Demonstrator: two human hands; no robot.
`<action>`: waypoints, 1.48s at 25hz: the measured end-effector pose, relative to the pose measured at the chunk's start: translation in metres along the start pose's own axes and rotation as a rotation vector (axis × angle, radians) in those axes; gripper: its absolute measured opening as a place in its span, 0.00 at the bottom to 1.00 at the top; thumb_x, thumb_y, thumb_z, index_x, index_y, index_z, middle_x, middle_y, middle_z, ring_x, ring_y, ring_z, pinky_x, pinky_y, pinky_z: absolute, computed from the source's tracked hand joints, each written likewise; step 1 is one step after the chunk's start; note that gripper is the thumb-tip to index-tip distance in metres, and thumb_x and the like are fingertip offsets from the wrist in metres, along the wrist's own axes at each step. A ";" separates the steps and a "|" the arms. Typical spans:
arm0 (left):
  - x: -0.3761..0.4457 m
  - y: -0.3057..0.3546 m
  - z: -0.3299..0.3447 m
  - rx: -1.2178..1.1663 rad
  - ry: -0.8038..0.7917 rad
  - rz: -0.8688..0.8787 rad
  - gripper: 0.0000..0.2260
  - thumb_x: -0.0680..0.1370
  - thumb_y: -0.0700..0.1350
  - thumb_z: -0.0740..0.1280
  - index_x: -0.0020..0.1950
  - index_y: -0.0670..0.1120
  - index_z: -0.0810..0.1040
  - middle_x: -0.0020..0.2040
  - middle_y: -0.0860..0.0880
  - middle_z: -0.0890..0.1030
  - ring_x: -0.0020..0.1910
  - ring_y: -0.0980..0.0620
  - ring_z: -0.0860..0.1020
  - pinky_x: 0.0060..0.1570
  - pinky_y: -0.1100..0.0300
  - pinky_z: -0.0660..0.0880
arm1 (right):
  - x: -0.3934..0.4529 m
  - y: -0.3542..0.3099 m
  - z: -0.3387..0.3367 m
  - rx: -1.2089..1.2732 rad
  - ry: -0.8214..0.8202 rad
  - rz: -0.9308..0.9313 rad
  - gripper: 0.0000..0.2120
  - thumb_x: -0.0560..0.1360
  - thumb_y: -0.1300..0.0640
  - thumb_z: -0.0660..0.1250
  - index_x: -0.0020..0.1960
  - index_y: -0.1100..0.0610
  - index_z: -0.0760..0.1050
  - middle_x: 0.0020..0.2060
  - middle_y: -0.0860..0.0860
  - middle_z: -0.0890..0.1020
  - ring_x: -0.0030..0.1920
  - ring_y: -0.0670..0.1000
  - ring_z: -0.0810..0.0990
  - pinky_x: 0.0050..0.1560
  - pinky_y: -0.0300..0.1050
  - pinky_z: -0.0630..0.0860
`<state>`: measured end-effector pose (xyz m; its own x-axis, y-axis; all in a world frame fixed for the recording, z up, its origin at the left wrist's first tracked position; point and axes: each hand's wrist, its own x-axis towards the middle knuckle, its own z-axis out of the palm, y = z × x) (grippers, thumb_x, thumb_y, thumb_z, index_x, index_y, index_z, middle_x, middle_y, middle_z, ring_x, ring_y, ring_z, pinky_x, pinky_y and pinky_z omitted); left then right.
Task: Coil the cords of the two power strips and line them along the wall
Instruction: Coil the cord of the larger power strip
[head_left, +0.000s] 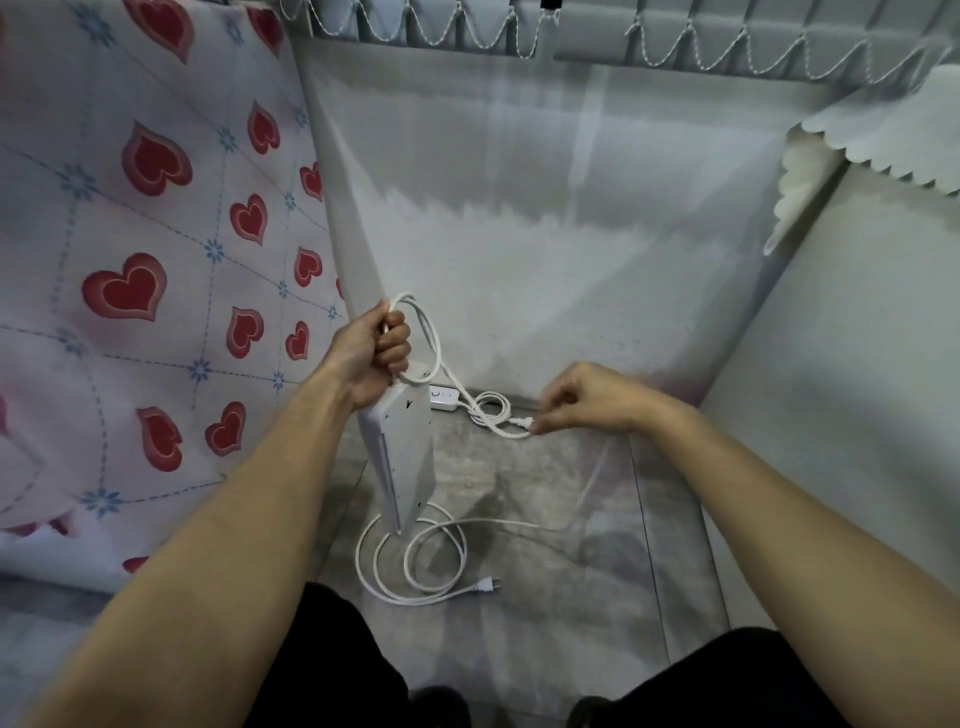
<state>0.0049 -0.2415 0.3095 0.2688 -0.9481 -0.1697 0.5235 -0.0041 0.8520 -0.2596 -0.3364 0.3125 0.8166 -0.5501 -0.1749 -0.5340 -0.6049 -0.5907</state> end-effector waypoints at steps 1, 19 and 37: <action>-0.001 -0.001 0.000 0.025 0.013 -0.001 0.18 0.84 0.51 0.51 0.35 0.49 0.65 0.23 0.54 0.62 0.21 0.57 0.60 0.24 0.65 0.56 | 0.001 -0.019 0.001 0.094 -0.040 -0.067 0.07 0.69 0.52 0.75 0.34 0.52 0.82 0.26 0.47 0.75 0.31 0.45 0.69 0.33 0.42 0.63; -0.016 -0.015 0.036 0.248 -0.401 -0.370 0.18 0.82 0.48 0.52 0.32 0.48 0.65 0.22 0.50 0.65 0.19 0.54 0.64 0.24 0.63 0.66 | 0.039 -0.051 0.002 0.403 0.784 -0.053 0.09 0.74 0.50 0.70 0.42 0.56 0.80 0.22 0.43 0.73 0.24 0.42 0.67 0.31 0.38 0.62; 0.002 -0.002 0.012 -0.187 -0.011 -0.033 0.21 0.82 0.58 0.55 0.31 0.50 0.61 0.20 0.54 0.58 0.17 0.58 0.56 0.20 0.66 0.52 | -0.009 0.089 0.031 0.542 0.141 0.436 0.23 0.76 0.36 0.60 0.37 0.55 0.74 0.29 0.51 0.77 0.31 0.50 0.76 0.38 0.42 0.73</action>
<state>-0.0052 -0.2474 0.3136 0.2402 -0.9520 -0.1898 0.6734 0.0226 0.7389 -0.3080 -0.3675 0.2373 0.4976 -0.7681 -0.4031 -0.5918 0.0391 -0.8051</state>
